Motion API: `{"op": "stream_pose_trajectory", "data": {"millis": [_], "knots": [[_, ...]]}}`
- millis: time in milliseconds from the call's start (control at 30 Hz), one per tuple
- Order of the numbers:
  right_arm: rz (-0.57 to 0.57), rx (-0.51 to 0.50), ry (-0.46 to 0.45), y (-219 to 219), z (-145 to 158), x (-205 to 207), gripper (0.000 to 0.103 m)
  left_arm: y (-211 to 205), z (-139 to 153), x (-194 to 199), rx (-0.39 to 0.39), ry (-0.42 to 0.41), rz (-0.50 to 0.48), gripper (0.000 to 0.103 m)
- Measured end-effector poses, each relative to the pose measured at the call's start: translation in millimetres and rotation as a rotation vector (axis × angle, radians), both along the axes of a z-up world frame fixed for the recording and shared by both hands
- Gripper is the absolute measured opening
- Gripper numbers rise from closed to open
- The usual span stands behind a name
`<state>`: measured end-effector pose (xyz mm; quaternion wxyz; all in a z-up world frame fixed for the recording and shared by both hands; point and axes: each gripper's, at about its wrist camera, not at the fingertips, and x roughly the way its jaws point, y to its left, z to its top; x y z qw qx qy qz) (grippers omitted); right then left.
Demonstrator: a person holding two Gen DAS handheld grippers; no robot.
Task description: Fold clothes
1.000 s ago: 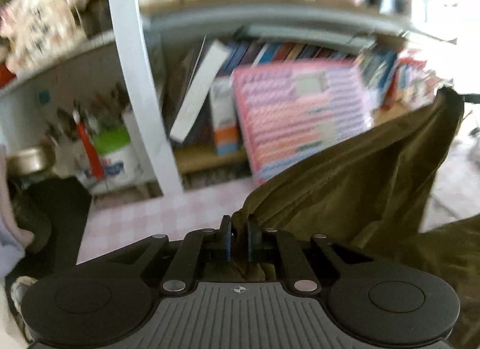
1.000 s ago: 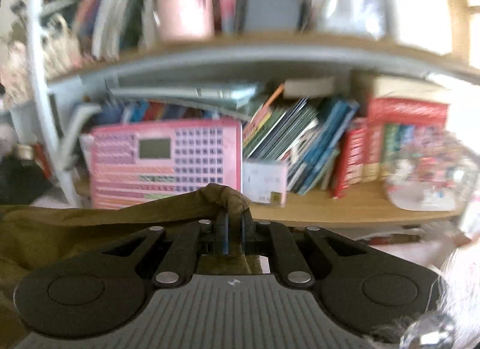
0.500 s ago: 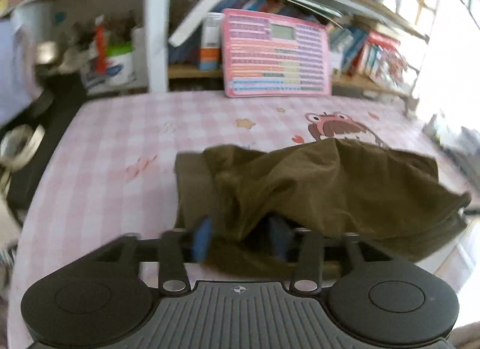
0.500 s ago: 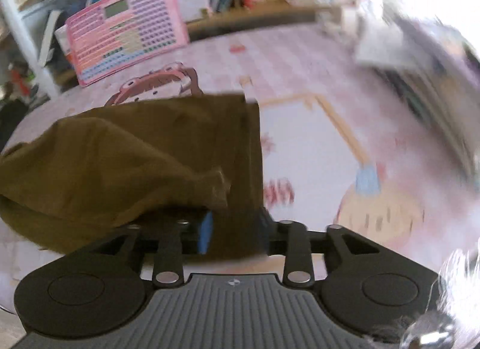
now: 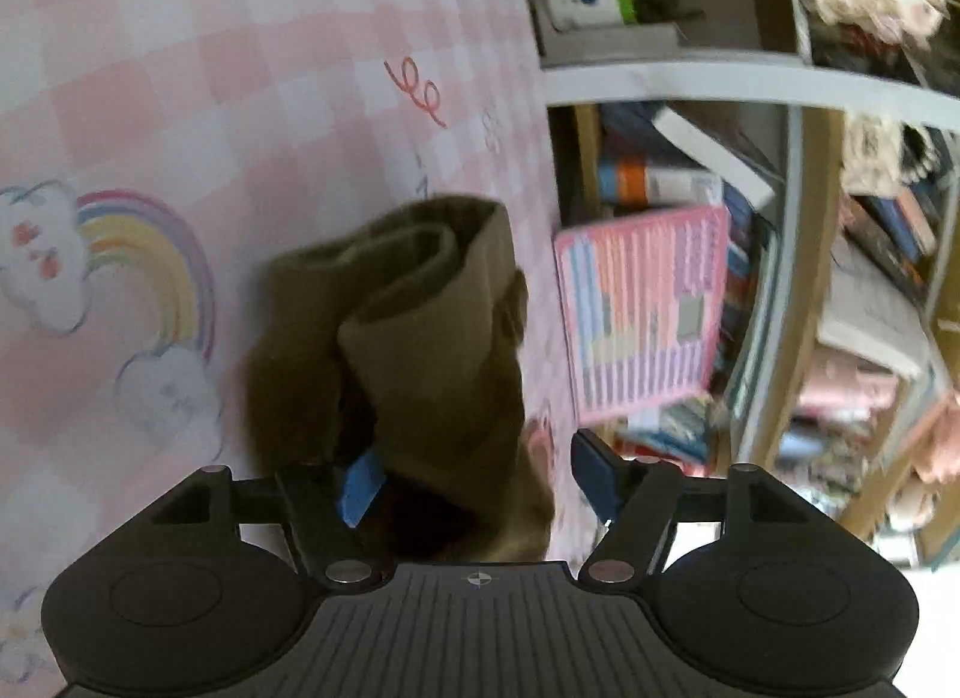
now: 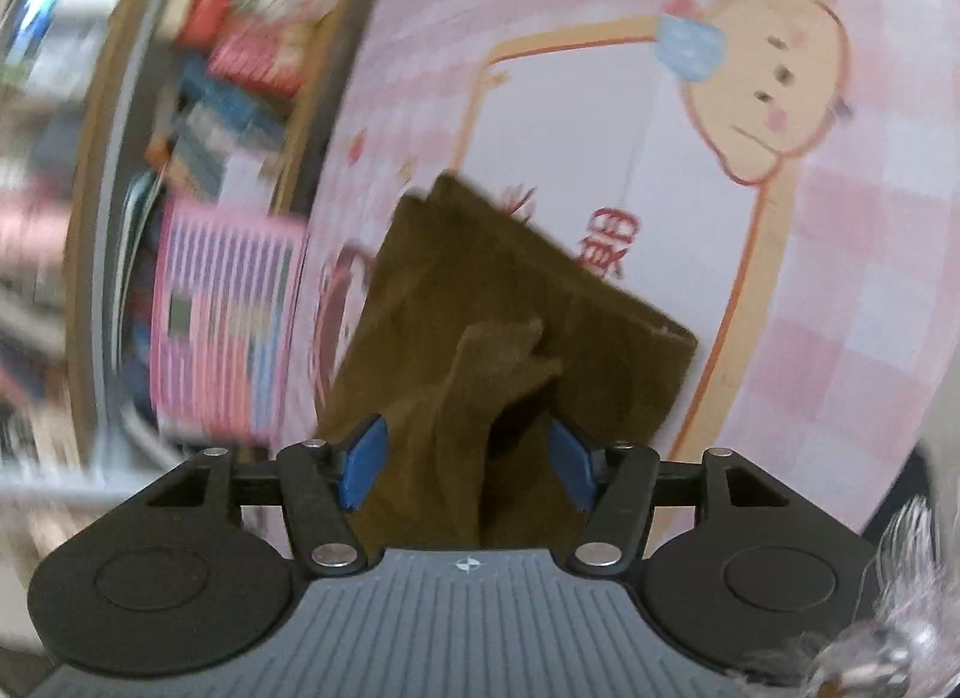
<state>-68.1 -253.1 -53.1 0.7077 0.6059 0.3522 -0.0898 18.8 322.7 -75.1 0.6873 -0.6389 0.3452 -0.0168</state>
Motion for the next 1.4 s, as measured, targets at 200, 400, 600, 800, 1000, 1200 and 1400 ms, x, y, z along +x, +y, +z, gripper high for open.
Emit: {"op": "stream_pose_trajectory", "data": {"millis": [200,400,600,800,1000,1200,1400], "knots": [[-0.040,0.002,0.030,-9,2,35,0.013,-4,48,37,0.194,-0.089,-0.034,0.008],[0.085,-0.248,-0.391,-14,118,57,0.012,-12,93,33,0.279,-0.258,-0.140,0.009],[0.158,-0.286,-0.191,-20,70,30,0.013,-6,22,4,0.229,-0.038,-0.137,0.009],[0.145,-0.286,0.045,-17,14,26,0.023,-8,8,1,0.218,-0.005,-0.129,0.018],[0.153,-0.326,0.030,-12,22,14,0.038,-6,0,-1,0.199,0.007,-0.111,0.020],[0.164,-0.368,-0.011,-7,37,9,0.008,-7,20,1,0.198,-0.081,-0.117,0.009],[0.140,-0.380,-0.108,-17,61,-10,0.008,-4,33,-2,0.259,-0.088,-0.163,0.009]]}}
